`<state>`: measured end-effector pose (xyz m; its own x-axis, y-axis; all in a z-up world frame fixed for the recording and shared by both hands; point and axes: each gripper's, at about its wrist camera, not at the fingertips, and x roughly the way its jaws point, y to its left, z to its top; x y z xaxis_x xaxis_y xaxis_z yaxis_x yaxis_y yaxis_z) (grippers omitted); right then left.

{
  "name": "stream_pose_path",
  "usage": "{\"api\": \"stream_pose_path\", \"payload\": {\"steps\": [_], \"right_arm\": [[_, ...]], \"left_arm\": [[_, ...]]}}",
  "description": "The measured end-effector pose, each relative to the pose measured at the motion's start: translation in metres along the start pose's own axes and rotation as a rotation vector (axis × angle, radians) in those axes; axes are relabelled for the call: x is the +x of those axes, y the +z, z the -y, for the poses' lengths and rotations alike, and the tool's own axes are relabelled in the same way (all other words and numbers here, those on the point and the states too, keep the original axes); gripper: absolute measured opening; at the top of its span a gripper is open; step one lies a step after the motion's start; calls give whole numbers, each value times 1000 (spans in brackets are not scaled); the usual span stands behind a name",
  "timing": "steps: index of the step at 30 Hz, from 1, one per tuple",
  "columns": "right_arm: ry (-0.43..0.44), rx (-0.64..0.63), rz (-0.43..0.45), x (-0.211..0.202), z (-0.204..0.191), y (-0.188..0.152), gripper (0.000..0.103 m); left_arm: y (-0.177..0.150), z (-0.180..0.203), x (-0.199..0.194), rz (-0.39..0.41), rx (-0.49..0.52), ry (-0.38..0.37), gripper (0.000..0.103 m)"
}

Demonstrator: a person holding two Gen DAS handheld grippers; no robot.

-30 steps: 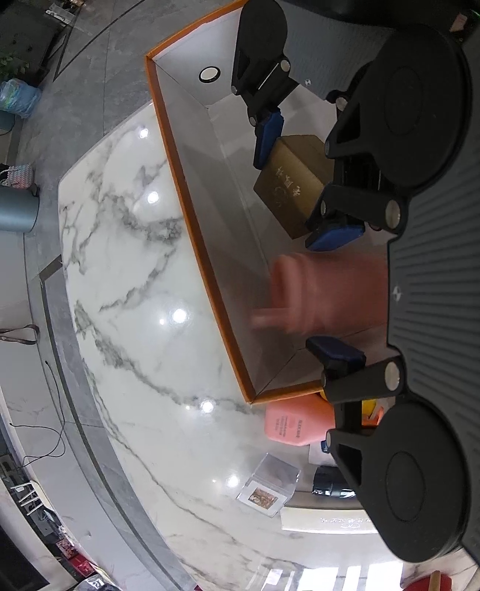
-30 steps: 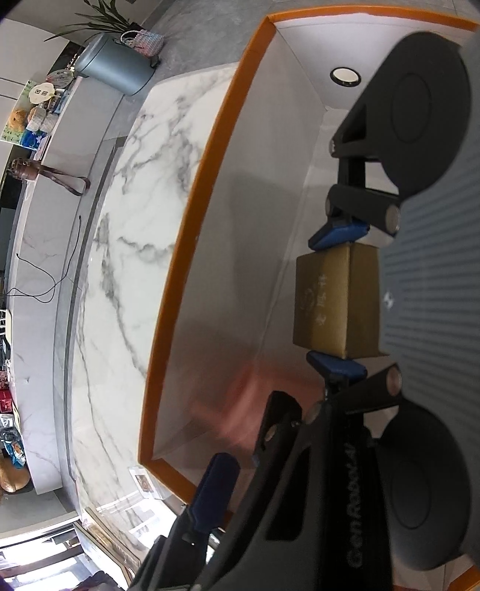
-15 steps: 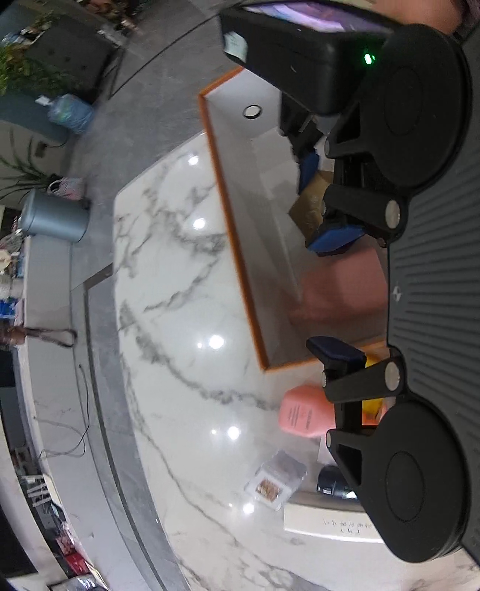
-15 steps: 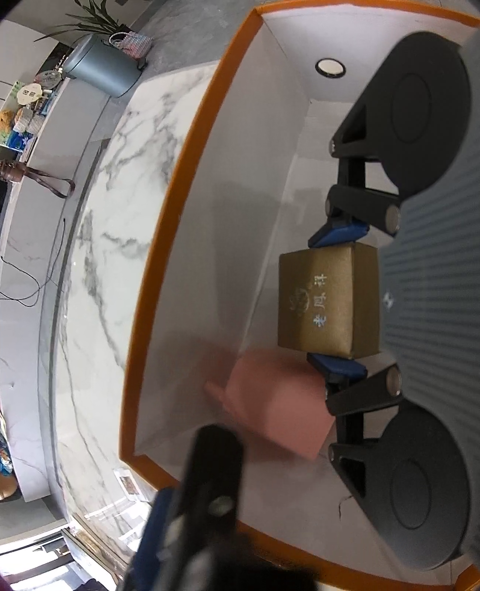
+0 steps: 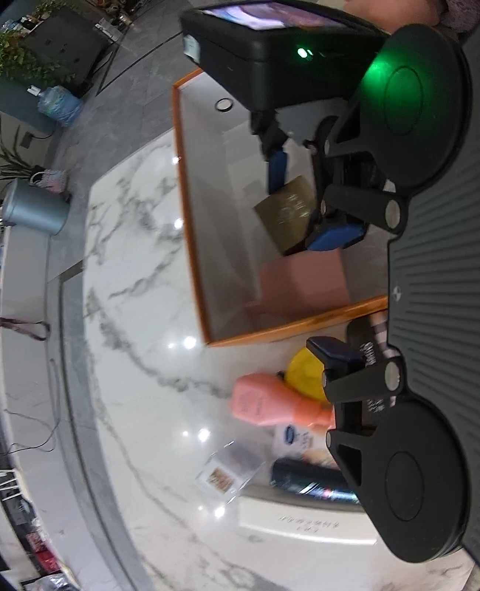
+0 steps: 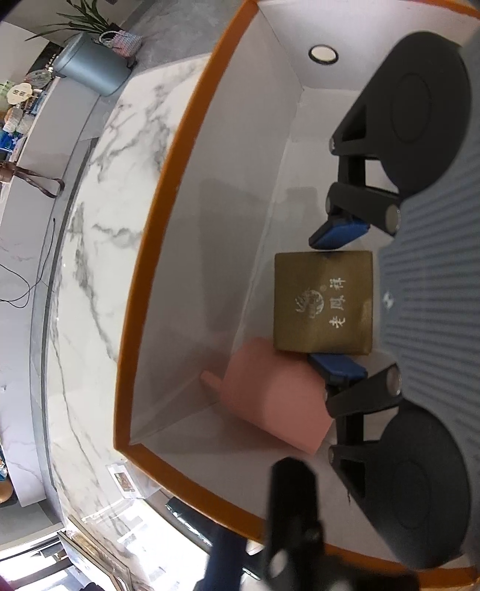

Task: Organize rigid objects
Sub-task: 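Open the right tool to drop the gold box while the left tool releases the pink bottle, then withdraw both tools from the orange box back toward the table items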

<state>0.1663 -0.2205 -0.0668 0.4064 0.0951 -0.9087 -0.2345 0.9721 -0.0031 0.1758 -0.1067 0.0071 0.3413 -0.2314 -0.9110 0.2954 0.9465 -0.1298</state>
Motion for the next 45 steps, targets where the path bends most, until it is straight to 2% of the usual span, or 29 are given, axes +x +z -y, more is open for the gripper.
{"api": "stream_pose_path", "payload": {"steps": [5,7,9,11,17,26,31,37,45], "right_arm": [[-76,-37,42,-16,-1,-9,60],[-116,-53,68,-24,0,-17,56],[-135,-44,91,-29,3,-26,52],[-140,-13,126,-35,8,-34,43],[-174,68,228,-43,17,-33,43],[-165,106,262,-38,19,-17,42],[-156,127,251,-35,22,-13,42],[-132,153,287,-54,13,-20,43],[-15,143,374,-101,-34,-28,43]], "left_arm": [[-3,1,7,-9,-8,15,32],[-3,-2,8,-6,-21,28,17],[-2,-4,8,-1,-17,53,11],[-1,-6,9,-3,-16,54,11],[2,-5,11,6,-3,68,10],[26,-4,24,24,26,83,8],[29,-6,22,35,26,56,10],[14,-17,-12,95,23,-6,12],[-33,-53,-57,127,-64,-41,12]]}}
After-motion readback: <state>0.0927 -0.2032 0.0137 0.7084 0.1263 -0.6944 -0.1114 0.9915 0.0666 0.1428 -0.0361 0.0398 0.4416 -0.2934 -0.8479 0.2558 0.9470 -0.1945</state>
